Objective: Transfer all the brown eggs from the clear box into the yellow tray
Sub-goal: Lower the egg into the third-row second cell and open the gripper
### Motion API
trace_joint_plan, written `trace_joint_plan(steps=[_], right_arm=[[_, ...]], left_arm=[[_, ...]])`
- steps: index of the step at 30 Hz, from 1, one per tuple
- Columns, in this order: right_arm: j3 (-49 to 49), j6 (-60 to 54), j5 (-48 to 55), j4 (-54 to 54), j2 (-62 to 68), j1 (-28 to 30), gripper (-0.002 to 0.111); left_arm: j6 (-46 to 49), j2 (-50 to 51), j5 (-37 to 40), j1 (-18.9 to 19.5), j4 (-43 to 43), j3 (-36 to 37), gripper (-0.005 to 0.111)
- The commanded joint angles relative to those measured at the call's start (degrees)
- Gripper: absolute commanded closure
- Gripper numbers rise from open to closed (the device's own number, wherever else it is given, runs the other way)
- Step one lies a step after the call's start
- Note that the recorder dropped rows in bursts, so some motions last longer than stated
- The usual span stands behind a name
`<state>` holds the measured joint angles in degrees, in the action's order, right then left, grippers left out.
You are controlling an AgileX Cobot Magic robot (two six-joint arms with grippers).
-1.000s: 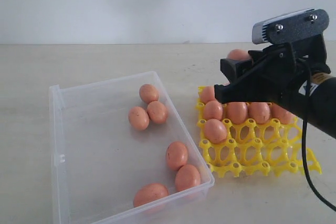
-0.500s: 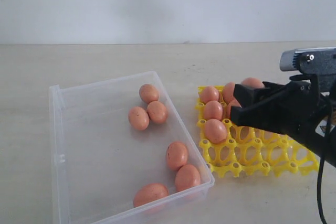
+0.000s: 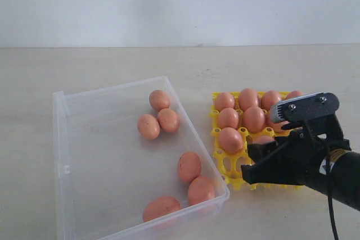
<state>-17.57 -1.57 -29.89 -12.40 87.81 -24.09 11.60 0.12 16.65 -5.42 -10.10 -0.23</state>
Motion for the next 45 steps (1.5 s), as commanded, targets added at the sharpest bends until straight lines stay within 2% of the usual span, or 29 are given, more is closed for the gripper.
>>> trace_joint_plan(steps=[1,6,16,22,26,45], right_arm=[[0.16,-2.48,-4.19,1.83,2.90,0.19,0.108],[0.16,-4.49,-10.11,1.83,5.50,0.19,0.108],[0.16,-12.30,-15.70,-2.14,5.61,0.19,0.108],[0.16,-12.46,-18.02,-2.77,6.00,0.19,0.108],[0.16,-12.90,-24.04,-2.55,10.00,0.19,0.108],[-3.78,-10.76,-21.99,-1.64,15.58,0.19,0.108]], left_arm=[[0.03,-0.12,-0.41,-0.31,0.10,0.23,0.102],[0.03,-0.12,-0.41,-0.31,0.10,0.23,0.102],[0.03,-0.12,-0.41,-0.31,0.10,0.23,0.102],[0.03,-0.12,-0.41,-0.31,0.10,0.23,0.102],[0.03,-0.12,-0.41,-0.31,0.10,0.23,0.102],[0.03,-0.12,-0.41,-0.31,0.10,0.23,0.102]])
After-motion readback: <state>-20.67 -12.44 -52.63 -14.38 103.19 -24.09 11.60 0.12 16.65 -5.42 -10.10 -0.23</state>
